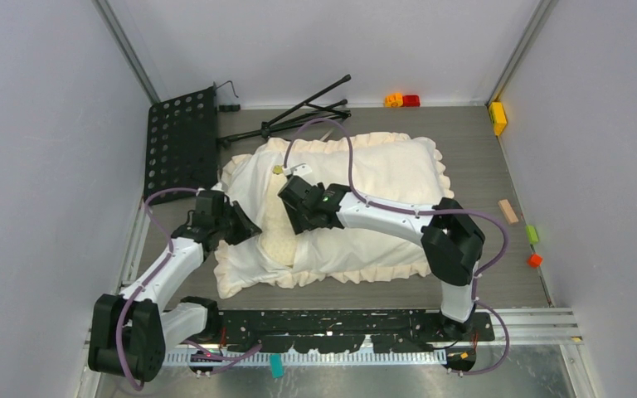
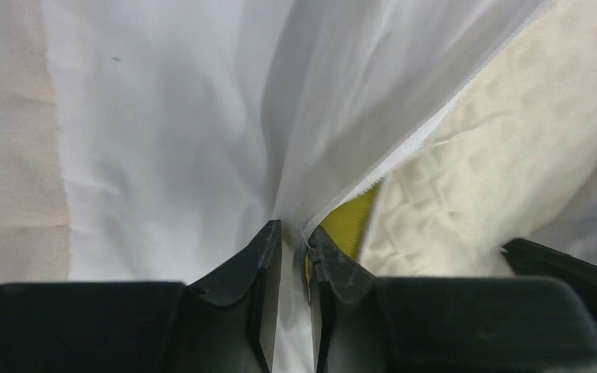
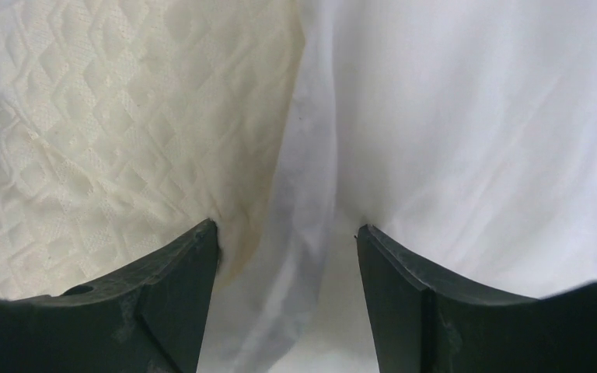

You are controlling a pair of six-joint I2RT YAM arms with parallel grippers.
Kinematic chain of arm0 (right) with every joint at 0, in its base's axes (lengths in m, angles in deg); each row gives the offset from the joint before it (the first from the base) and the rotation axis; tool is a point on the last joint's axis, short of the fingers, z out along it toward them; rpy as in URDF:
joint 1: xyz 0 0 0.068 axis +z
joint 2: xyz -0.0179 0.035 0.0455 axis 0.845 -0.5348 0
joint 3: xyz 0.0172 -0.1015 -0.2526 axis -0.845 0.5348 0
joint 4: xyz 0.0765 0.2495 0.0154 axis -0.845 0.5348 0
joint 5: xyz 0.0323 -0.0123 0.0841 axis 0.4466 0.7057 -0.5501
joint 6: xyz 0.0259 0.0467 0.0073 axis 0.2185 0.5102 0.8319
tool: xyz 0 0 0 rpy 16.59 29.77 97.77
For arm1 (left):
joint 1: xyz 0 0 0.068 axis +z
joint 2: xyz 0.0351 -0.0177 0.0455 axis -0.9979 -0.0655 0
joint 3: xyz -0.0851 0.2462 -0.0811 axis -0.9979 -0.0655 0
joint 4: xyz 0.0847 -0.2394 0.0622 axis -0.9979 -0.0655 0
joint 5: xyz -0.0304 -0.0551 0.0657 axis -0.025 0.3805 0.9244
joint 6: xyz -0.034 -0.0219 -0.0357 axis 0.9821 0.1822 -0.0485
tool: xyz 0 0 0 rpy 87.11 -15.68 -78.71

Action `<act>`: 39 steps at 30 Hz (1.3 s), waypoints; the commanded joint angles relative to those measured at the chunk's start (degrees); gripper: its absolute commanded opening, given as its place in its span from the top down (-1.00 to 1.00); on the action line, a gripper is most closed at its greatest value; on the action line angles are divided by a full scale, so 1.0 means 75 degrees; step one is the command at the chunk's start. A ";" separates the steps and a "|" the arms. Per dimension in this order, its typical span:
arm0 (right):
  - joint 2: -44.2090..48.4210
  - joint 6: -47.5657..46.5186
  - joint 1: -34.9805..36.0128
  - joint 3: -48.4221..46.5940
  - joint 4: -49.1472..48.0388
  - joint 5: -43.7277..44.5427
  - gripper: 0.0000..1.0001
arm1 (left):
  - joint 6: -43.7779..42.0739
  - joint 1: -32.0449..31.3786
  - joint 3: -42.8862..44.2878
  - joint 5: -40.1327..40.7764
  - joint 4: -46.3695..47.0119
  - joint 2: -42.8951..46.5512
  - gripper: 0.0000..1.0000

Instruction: Remove the pillowcase from the pillow

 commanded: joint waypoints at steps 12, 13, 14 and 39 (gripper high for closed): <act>0.0969 -0.0994 -0.0013 -0.2034 0.1776 -0.0490 -0.69 | 0.0000 0.0378 -0.0386 -0.0428 0.0799 -0.0634 0.74; 0.0710 -0.0961 0.0001 -0.2382 0.1943 -0.0569 -0.69 | -0.0001 0.0353 -0.0356 -0.0764 0.0985 -0.0841 0.72; 0.0460 -0.0917 0.0022 -0.2682 0.2082 -0.0665 -0.69 | 0.0032 0.0319 -0.0324 -0.1121 0.1208 -0.1066 0.70; 0.1594 0.0418 -0.0117 -0.0296 0.1386 -0.1445 -0.71 | 0.1285 -0.2486 0.0611 0.0615 0.2073 -0.1851 0.46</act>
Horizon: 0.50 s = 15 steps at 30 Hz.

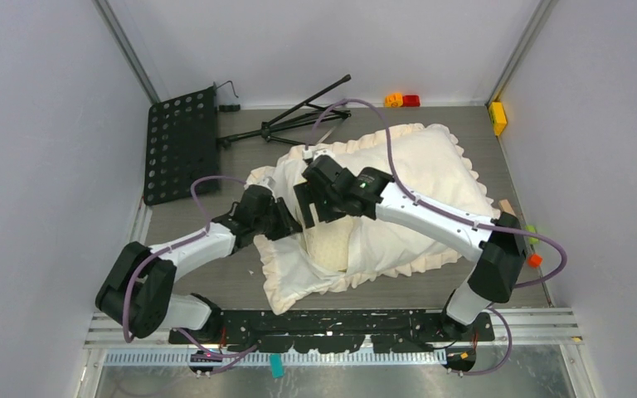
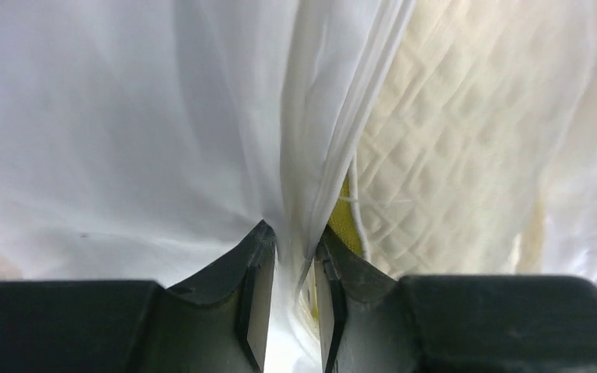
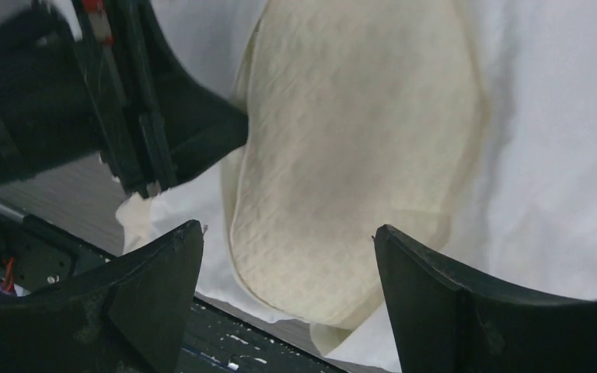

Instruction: Remove the pillowcase from the pillow

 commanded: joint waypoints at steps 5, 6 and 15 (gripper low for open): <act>-0.0875 0.0500 0.0427 0.0068 -0.0466 0.0050 -0.71 | 0.0424 0.0562 -0.0541 -0.0160 0.0630 0.0076 0.56; -0.1109 0.0500 0.0431 0.0033 -0.0481 0.0095 -0.71 | 0.0541 0.0562 -0.0695 -0.0195 0.0839 0.0049 0.58; -0.1795 0.0358 0.0421 -0.0058 -0.0472 0.1010 -0.19 | 0.0200 0.0562 -0.0893 0.0300 0.0475 0.0323 0.61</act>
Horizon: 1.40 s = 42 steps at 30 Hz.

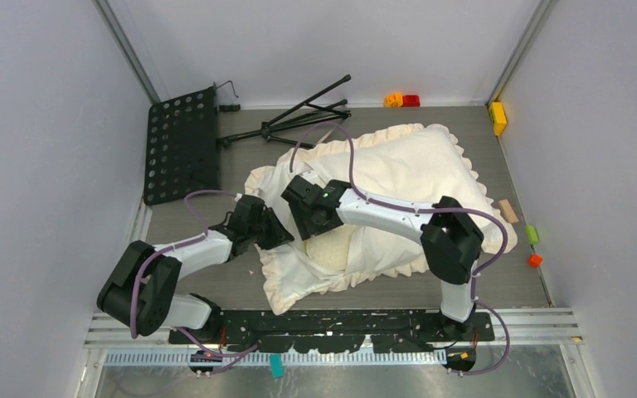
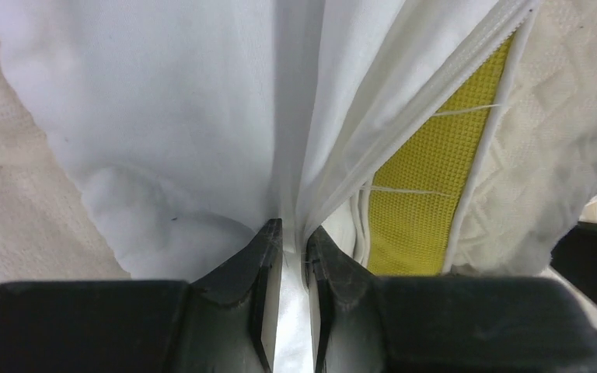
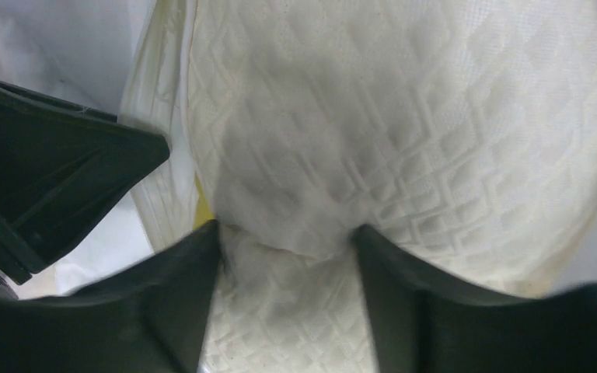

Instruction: Remove the pillowcase from the pillow

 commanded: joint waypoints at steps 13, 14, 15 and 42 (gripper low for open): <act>0.3182 0.0391 -0.1016 -0.0027 -0.0718 -0.1318 0.99 | -0.0485 -0.0006 0.0359 0.0633 -0.0415 0.0182 0.73; 0.3392 0.0407 -0.1146 -0.0065 -0.0730 -0.1545 0.99 | -0.0504 -0.0006 0.0365 0.0639 -0.0406 0.0178 0.74; 0.3575 0.0409 -0.1275 -0.0102 -0.0717 -0.1696 1.00 | -0.0538 -0.0006 0.0366 0.0654 -0.0407 0.0163 0.75; 0.6134 -0.0189 -0.2478 -0.0530 0.0426 -0.1080 0.99 | -0.1990 0.0451 0.2840 0.1429 -0.2183 -0.1638 0.58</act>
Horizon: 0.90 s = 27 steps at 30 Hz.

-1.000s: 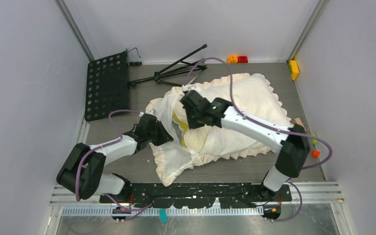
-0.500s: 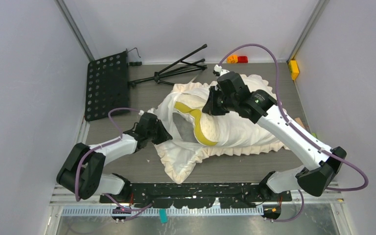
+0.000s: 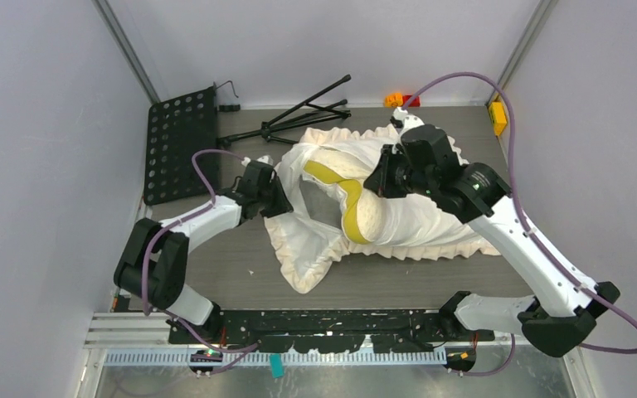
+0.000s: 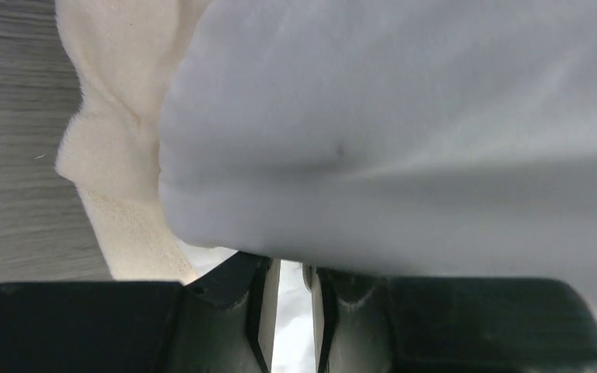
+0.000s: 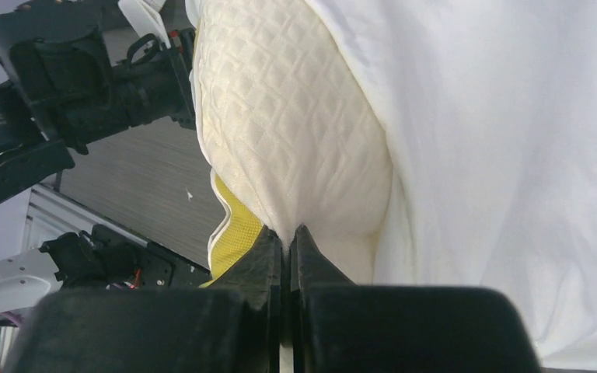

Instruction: Remove the pillowcase from the pillow

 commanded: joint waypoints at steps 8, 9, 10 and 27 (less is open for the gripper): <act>0.1965 -0.0527 -0.0082 -0.0302 -0.1502 0.1826 1.00 | -0.0590 0.0172 0.0299 0.0505 -0.0211 -0.1253 0.61; 0.2079 -0.0591 -0.0076 -0.0301 -0.1554 0.2092 1.00 | -0.0641 0.0198 0.0312 0.0610 -0.0229 -0.1269 0.60; 0.2181 -0.0673 -0.0082 -0.0307 -0.1591 0.2372 0.99 | -0.0658 0.0235 0.0337 0.0635 -0.0246 -0.1294 0.60; 0.0779 0.0138 -0.0077 0.0946 -0.2862 -0.0737 1.00 | -0.0666 0.0086 0.1339 -0.0400 -0.1398 0.0315 -0.04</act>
